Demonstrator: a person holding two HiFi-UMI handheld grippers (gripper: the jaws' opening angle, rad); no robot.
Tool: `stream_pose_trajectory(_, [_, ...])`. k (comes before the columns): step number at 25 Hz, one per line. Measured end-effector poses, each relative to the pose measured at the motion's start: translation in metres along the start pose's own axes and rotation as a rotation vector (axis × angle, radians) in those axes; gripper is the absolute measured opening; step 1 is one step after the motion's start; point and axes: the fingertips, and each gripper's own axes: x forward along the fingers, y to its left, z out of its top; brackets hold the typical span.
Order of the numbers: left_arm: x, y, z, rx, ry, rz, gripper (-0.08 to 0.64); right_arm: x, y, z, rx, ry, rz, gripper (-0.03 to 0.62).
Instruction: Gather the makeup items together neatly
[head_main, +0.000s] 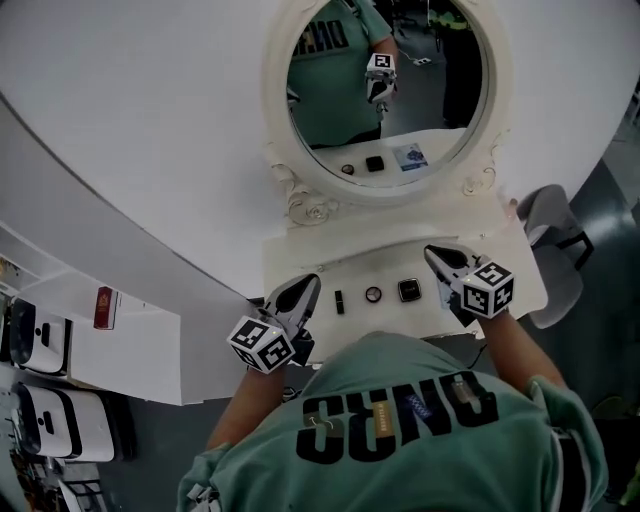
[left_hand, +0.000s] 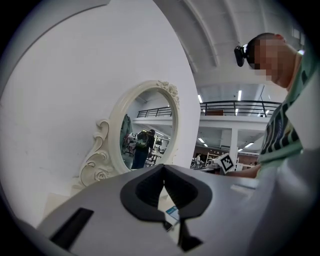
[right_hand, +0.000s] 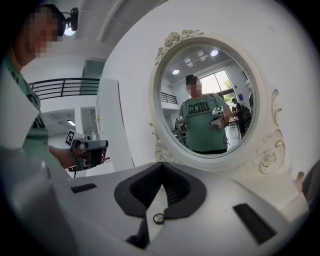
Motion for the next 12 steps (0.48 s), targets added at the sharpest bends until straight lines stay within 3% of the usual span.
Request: stream_pose_trajectory(12, [0.0058, -0.0071, -0.002, -0.008, -0.017, -0.009, 0.009, -0.0055, -0.0062, 0.0045, -0.043, 0.037, 0.005, -0.006])
